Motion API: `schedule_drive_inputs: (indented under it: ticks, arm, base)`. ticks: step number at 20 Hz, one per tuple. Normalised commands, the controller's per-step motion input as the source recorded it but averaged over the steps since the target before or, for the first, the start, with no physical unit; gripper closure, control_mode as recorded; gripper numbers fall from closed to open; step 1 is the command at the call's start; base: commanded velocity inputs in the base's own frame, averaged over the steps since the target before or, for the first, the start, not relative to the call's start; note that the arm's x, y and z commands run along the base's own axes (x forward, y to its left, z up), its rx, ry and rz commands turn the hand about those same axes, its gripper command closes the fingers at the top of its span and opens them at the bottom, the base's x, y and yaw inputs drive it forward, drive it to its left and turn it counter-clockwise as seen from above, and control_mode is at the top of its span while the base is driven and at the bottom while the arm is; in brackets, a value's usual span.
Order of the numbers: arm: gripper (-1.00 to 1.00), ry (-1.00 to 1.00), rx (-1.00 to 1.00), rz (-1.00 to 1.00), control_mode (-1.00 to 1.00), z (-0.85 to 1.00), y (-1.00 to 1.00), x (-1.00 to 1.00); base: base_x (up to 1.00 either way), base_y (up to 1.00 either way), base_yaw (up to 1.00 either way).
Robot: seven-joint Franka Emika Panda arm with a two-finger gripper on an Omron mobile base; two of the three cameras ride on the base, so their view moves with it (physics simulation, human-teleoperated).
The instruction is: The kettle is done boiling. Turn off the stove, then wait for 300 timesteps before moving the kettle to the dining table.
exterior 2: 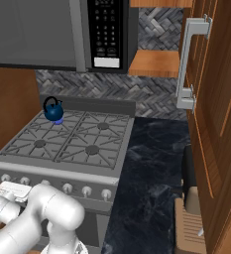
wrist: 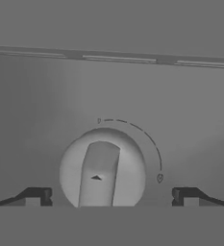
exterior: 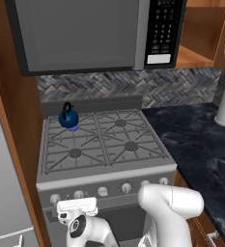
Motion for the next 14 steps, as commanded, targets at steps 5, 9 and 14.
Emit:
schedule_drive_inputs:
  ticks: [5,9,14]
  arm:
    - [1.00,0.01,0.00,0.00,-1.00,-0.16,0.04,0.10]
    - [1.00,0.02,0.00,0.00,-1.00,-0.14,0.06,0.18]
    - [1.00,0.01,0.00,0.00,-1.00,-0.08,0.00,0.04]
  base:
    - [0.00,0.00,0.00]
    - [0.00,0.00,0.00]
    - [0.00,0.00,0.00]
